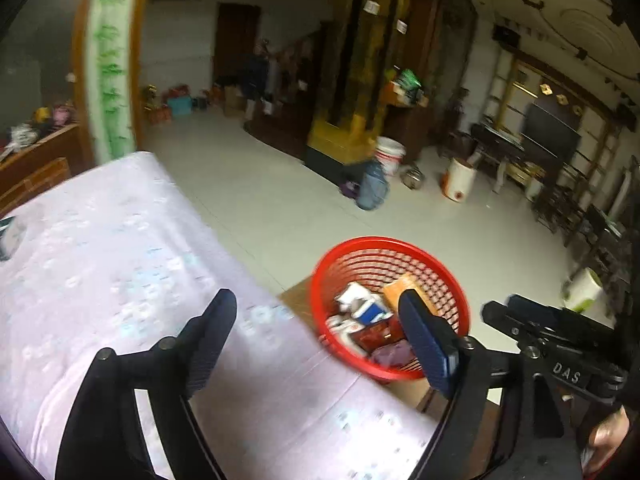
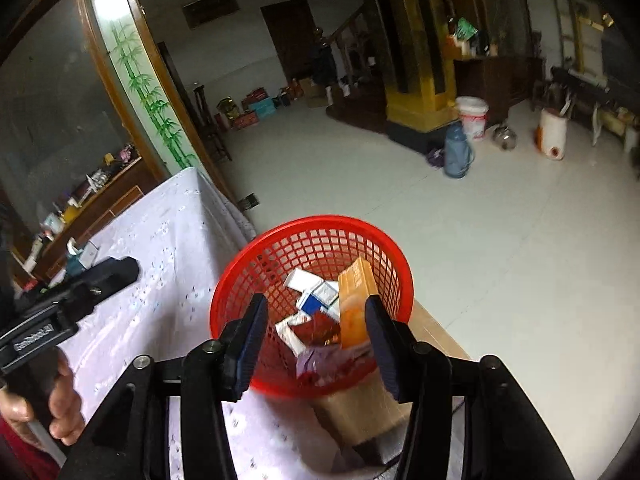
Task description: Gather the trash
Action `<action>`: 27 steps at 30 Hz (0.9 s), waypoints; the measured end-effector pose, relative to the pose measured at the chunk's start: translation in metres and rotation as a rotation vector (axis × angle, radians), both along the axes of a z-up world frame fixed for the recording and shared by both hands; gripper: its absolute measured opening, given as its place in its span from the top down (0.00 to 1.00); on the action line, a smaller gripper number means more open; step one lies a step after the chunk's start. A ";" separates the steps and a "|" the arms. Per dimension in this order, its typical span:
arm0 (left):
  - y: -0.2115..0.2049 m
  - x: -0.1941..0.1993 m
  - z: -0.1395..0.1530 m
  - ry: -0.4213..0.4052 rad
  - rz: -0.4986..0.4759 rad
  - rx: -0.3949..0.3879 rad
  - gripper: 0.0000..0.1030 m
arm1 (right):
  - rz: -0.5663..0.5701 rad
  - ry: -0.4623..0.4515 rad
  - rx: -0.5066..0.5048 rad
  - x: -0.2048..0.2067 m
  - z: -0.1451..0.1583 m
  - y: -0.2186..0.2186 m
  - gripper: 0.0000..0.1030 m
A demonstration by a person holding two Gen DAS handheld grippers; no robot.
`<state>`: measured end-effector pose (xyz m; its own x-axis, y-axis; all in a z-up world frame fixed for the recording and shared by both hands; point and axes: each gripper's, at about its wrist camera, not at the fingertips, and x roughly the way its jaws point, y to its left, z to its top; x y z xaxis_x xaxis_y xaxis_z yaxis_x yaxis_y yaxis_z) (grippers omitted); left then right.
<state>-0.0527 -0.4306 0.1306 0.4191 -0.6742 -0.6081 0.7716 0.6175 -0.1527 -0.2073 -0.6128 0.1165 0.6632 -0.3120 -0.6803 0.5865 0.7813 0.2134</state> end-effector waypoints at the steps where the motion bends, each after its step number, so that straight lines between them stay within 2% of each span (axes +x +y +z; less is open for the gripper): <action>1: 0.014 -0.007 -0.002 -0.016 0.015 -0.010 0.17 | -0.014 0.004 -0.026 -0.002 0.001 0.009 0.43; 2: 0.024 -0.010 -0.004 -0.028 0.027 -0.008 0.13 | -0.028 0.013 -0.061 -0.004 0.002 0.020 0.42; 5: 0.051 -0.023 -0.012 -0.071 0.088 0.024 0.12 | -0.074 0.017 -0.149 -0.012 0.003 0.054 0.33; 10: 0.091 -0.042 -0.028 -0.140 0.169 0.079 0.12 | -0.112 0.034 -0.263 -0.020 -0.002 0.100 0.31; 15: 0.116 -0.053 -0.035 -0.223 0.216 0.117 0.09 | -0.092 0.049 -0.304 -0.016 -0.003 0.125 0.30; 23: 0.145 -0.059 -0.036 -0.252 0.246 0.115 0.08 | -0.064 0.058 -0.332 -0.009 -0.002 0.146 0.30; 27: 0.153 -0.060 -0.036 -0.240 0.257 0.107 0.08 | -0.053 0.061 -0.341 -0.007 -0.003 0.153 0.30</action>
